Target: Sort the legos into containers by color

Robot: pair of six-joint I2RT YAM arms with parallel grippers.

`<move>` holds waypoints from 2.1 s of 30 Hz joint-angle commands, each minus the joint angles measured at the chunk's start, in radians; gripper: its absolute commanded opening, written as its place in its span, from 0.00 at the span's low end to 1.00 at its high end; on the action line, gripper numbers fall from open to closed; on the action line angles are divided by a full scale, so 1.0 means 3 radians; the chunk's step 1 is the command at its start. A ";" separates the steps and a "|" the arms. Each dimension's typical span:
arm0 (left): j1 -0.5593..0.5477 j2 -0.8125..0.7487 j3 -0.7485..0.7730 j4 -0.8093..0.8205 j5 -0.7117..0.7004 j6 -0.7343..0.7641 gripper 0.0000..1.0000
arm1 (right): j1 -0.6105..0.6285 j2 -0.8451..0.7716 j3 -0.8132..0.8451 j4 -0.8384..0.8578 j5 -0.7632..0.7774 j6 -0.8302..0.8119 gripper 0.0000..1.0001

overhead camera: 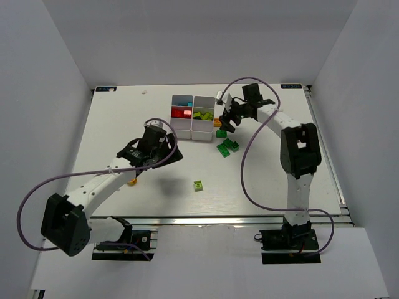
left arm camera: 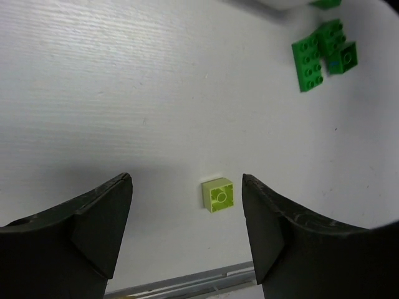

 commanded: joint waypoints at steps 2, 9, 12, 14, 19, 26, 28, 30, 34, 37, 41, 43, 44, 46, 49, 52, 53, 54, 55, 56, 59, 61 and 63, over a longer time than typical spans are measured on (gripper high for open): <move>0.0000 -0.0469 0.0063 -0.0189 -0.0536 -0.0178 0.81 | -0.0042 0.0295 0.0550 0.0034 -0.0076 -0.0160 0.82; 0.0005 -0.0869 -0.0085 -0.0250 -0.0828 -0.0398 0.82 | -0.0109 0.0500 0.0658 0.0270 0.0032 -0.0083 0.82; 0.0005 -0.0900 -0.0101 -0.0230 -0.0864 -0.0419 0.83 | -0.0139 0.0571 0.0704 0.0214 0.0047 -0.0159 0.82; 0.0005 -0.0885 -0.0101 -0.0219 -0.0864 -0.0419 0.83 | -0.0150 0.0623 0.0714 0.0178 0.0063 -0.0256 0.82; 0.0005 -0.0747 0.0001 -0.0224 -0.0828 -0.0337 0.83 | -0.0155 0.0826 0.0943 0.0056 0.0083 -0.0333 0.82; 0.0005 -0.0762 0.0027 -0.0235 -0.0879 -0.0347 0.83 | -0.0155 0.1021 0.1149 -0.0037 0.0073 -0.0390 0.82; 0.0005 -0.0777 0.0017 -0.0245 -0.0889 -0.0358 0.83 | -0.0150 0.1057 0.1180 -0.0037 0.0088 -0.0400 0.81; 0.0005 -0.0793 0.0006 -0.0255 -0.0904 -0.0373 0.83 | -0.0150 0.1103 0.1226 -0.0057 0.0088 -0.0405 0.80; 0.0010 -0.0798 0.0022 -0.0271 -0.0930 -0.0378 0.84 | -0.0145 0.1119 0.1200 -0.0078 0.0043 -0.0441 0.77; 0.0010 -0.0782 0.0022 -0.0271 -0.0945 -0.0378 0.84 | -0.0145 0.1129 0.1180 -0.0124 0.0007 -0.0512 0.73; 0.0015 -0.0757 0.0022 -0.0250 -0.0925 -0.0373 0.84 | -0.0145 0.1129 0.1159 -0.0190 -0.0039 -0.0574 0.69; 0.0015 -0.0731 0.0022 -0.0230 -0.0910 -0.0373 0.84 | -0.0145 0.1124 0.1134 -0.0206 -0.0060 -0.0589 0.67; 0.0015 -0.0726 0.0022 -0.0225 -0.0884 -0.0373 0.84 | -0.0150 0.1119 0.1129 -0.0211 -0.0065 -0.0599 0.66; 0.0020 -0.0701 0.0017 -0.0214 -0.0864 -0.0373 0.84 | -0.0150 0.1109 0.1098 -0.0211 -0.0091 -0.0610 0.62; 0.0020 -0.0690 0.0017 -0.0204 -0.0833 -0.0378 0.84 | -0.0150 0.1052 0.1012 -0.0196 -0.0142 -0.0615 0.52; 0.0020 -0.0695 -0.0014 -0.0168 -0.0802 -0.0398 0.84 | -0.0165 0.0945 0.0889 -0.0114 -0.0183 -0.0610 0.39; 0.0020 -0.0695 -0.0039 -0.0153 -0.0787 -0.0409 0.84 | -0.0170 0.0879 0.0792 -0.0089 -0.0188 -0.0605 0.36; 0.0020 -0.0695 -0.0050 -0.0123 -0.0757 -0.0414 0.84 | -0.0185 0.0848 0.0751 -0.0068 -0.0198 -0.0599 0.33; 0.0020 -0.0695 -0.0060 -0.0102 -0.0736 -0.0414 0.84 | -0.0191 0.0817 0.0710 -0.0053 -0.0213 -0.0584 0.30; 0.0020 -0.0695 -0.0070 -0.0087 -0.0710 -0.0414 0.84 | -0.0201 0.0756 0.0639 -0.0017 -0.0224 -0.0574 0.28; 0.0020 -0.0665 -0.0106 -0.0035 -0.0629 -0.0409 0.84 | -0.0237 0.0628 0.0480 0.0034 -0.0244 -0.0548 0.24; 0.0020 -0.0660 -0.0116 -0.0020 -0.0598 -0.0404 0.84 | -0.0247 0.0531 0.0398 0.0050 -0.0264 -0.0543 0.23; 0.0020 -0.0670 -0.0137 -0.0010 -0.0588 -0.0399 0.84 | -0.0262 0.0454 0.0260 0.0075 -0.0265 -0.0543 0.21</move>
